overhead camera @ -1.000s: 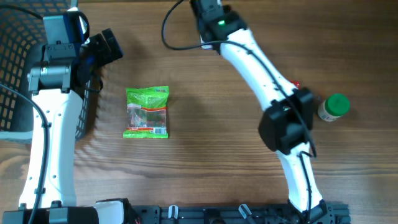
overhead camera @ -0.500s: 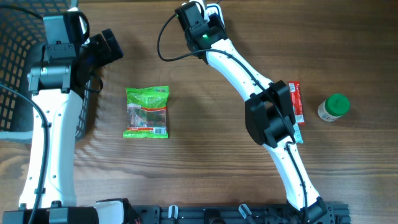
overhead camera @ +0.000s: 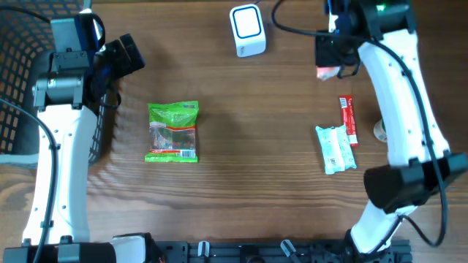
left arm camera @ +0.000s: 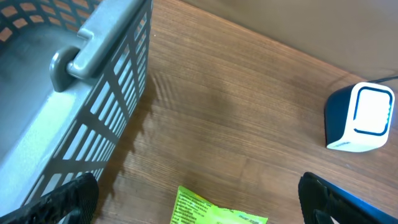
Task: Scan the item barcode
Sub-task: 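Place the tissue pack on the right side of the table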
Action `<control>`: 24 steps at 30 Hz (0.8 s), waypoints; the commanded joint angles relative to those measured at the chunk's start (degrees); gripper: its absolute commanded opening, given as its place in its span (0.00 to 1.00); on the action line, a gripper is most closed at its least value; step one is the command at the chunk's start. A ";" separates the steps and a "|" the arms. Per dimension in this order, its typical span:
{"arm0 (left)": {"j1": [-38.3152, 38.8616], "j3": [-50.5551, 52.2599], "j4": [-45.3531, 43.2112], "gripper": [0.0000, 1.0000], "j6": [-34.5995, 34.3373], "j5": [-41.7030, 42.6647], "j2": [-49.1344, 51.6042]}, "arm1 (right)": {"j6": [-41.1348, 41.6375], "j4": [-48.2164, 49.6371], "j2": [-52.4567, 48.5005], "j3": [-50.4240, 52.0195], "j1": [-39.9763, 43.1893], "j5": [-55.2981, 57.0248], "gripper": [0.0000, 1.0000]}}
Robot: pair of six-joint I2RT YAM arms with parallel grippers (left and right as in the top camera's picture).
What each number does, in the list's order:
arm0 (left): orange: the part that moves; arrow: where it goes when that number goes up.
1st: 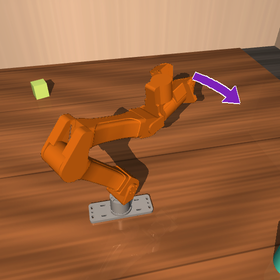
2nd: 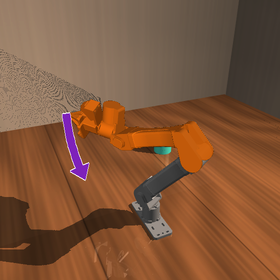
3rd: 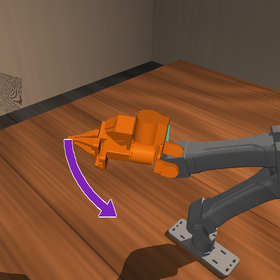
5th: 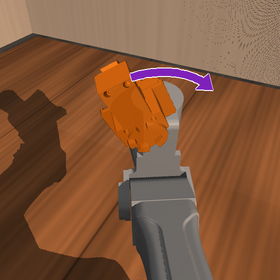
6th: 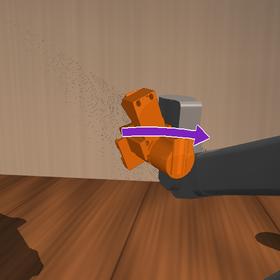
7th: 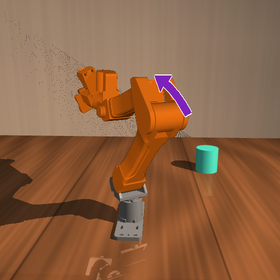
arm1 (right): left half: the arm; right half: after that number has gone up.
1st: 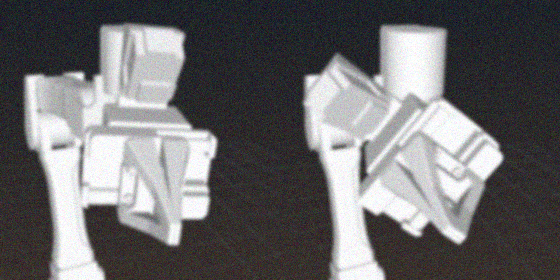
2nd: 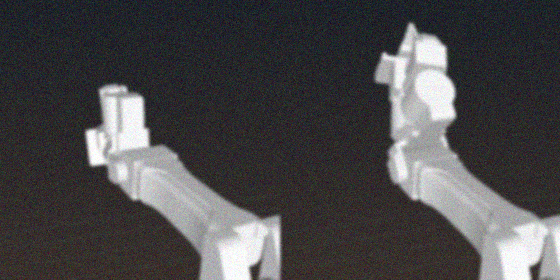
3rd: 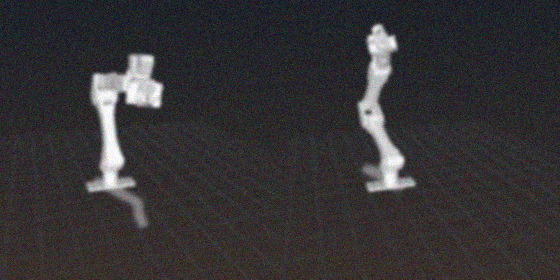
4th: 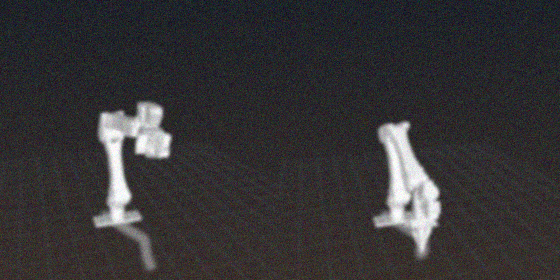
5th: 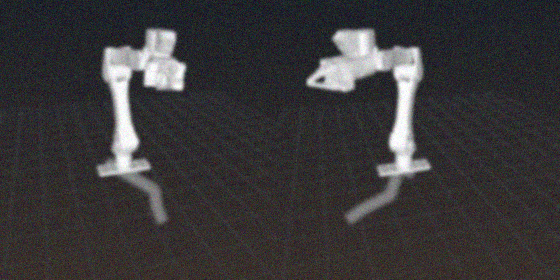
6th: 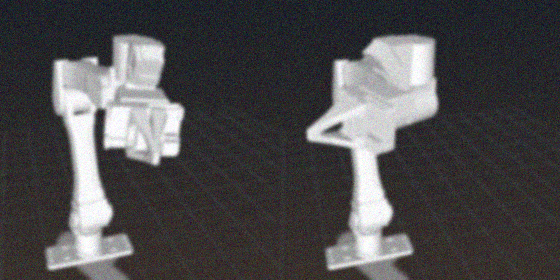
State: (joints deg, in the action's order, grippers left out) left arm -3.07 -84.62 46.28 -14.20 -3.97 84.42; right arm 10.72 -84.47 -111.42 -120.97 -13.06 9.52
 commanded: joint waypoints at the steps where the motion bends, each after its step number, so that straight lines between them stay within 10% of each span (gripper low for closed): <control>1: -0.22 -0.48 -0.13 1.00 0.50 -0.13 -0.42 | 1.38 2.49 -1.66 14.10 3.08 -3.80 0.04; 9: -0.20 -0.48 -0.11 1.00 0.50 -0.15 -0.42 | 1.42 19.39 -1.66 41.97 8.92 1.18 0.12; 13: -0.22 -0.48 -0.13 1.00 0.50 -0.13 -0.42 | -0.24 18.62 -1.36 41.94 9.33 1.20 0.10; 19: -0.22 -0.48 -0.13 1.00 0.50 -0.13 -0.42 | 0.55 17.75 -1.18 40.70 9.38 7.21 0.49; 24: -0.20 -0.48 -0.13 1.00 0.50 -0.15 -0.42 | 0.90 8.48 -1.18 22.75 8.92 5.07 0.56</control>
State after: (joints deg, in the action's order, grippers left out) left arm -3.07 -84.62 46.24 -14.20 -3.97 84.42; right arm 11.11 -73.78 -113.43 -90.39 -3.92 16.08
